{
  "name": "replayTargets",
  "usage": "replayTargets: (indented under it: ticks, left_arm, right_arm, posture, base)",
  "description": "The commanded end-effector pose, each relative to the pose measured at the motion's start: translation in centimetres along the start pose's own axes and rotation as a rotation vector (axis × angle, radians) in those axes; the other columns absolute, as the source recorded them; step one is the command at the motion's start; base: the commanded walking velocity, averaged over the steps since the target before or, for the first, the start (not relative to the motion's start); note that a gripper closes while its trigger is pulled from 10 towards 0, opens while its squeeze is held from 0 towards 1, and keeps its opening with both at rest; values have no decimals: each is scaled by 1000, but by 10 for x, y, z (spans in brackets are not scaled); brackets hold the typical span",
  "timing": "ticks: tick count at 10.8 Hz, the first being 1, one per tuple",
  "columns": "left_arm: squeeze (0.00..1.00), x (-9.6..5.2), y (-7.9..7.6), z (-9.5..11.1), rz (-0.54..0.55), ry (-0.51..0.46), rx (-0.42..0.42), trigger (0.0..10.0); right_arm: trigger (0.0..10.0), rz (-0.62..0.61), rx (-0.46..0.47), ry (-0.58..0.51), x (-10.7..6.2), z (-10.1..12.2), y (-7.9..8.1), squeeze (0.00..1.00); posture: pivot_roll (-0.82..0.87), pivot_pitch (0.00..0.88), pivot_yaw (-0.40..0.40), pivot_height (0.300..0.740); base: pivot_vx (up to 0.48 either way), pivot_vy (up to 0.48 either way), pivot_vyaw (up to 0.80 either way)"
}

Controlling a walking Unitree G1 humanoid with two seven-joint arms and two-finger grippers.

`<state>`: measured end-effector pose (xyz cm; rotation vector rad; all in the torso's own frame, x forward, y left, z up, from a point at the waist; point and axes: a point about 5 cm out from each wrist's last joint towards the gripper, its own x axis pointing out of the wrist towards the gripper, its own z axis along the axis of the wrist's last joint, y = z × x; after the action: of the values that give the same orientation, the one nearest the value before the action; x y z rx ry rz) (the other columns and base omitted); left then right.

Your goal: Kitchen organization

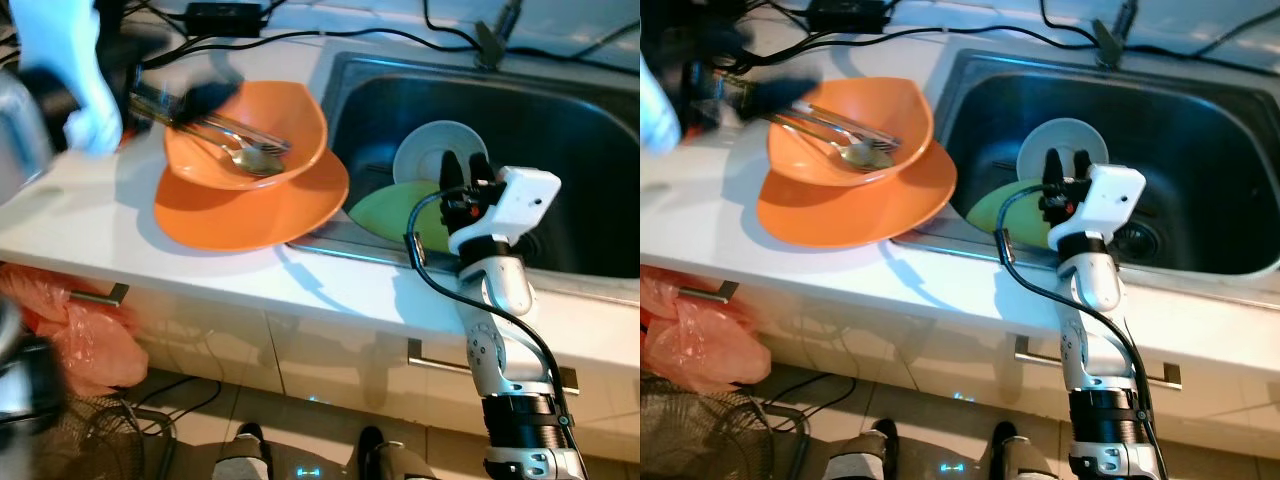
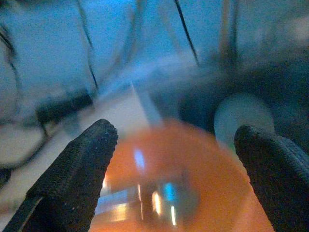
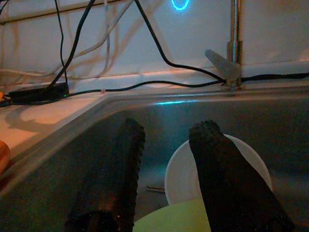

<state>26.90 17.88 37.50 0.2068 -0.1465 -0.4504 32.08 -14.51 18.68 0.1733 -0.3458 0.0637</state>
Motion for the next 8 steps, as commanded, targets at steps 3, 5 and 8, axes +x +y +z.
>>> replayTargets:
  ticks: [3,5,8]
  left_arm:
    - [0,29,-6,-22,120,-155,-51,10000]
    - [0,48,-21,-50,125,-246,-151,10000]
    - [0,68,-42,-64,164,-372,-117,10000]
  right_arm:
    - [10000,-39,7,66,-4,-16,-12,0]
    - [10000,-28,21,27,4,-9,-11,0]
    - [10000,6,23,-40,16,3,-5,0]
  posture:
    - [205,189,25,740]
    - [187,174,15,740]
    - [153,158,11,740]
  base:
    - [0,0,0]
    - [0,0,0]
    - [0,0,0]
